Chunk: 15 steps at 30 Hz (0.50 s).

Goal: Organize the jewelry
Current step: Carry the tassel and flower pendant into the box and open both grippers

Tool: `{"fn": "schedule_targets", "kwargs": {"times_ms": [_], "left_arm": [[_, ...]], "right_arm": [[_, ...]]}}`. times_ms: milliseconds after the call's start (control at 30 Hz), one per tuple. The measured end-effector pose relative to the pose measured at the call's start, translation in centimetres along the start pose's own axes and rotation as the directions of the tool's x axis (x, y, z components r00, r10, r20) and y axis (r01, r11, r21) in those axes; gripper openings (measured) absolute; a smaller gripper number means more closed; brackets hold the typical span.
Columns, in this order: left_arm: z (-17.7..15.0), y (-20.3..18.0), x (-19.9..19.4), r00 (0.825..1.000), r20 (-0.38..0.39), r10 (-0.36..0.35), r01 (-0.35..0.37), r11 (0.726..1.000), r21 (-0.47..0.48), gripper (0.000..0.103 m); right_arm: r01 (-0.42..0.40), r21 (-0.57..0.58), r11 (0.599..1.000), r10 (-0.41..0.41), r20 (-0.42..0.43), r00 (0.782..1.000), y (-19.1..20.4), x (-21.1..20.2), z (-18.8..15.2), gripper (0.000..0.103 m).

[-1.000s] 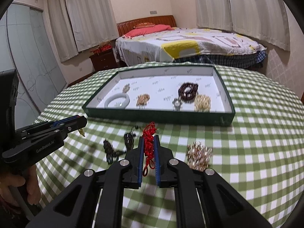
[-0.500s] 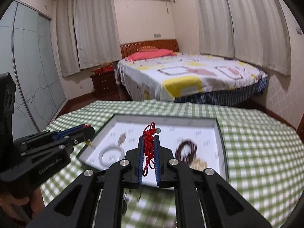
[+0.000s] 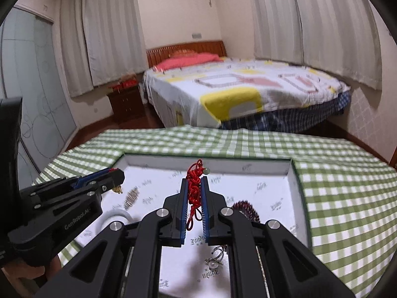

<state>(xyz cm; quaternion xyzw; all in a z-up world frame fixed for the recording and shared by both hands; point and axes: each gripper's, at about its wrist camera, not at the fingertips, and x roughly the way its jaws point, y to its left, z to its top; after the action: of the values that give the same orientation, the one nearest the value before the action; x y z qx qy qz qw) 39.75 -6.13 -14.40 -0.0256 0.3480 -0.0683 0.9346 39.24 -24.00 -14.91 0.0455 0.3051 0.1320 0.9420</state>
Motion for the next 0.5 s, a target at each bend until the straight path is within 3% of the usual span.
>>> {"fn": "schedule_targets", "kwargs": {"times_ms": [233,500], "left_arm": [[-0.5,0.0,3.9,0.995,-0.095,0.030,-0.029,1.000,0.010,0.014],[-1.2,-0.1,5.6,0.987,-0.148,0.067,-0.062,0.997,0.038,0.014]], "right_arm": [[0.019,-0.001,1.000,-0.019,-0.100,0.995,-0.2,3.3,-1.1,0.010],[0.040,-0.004,0.999,-0.040,-0.183,0.982,-0.4,5.5,-1.6,0.010]]}}
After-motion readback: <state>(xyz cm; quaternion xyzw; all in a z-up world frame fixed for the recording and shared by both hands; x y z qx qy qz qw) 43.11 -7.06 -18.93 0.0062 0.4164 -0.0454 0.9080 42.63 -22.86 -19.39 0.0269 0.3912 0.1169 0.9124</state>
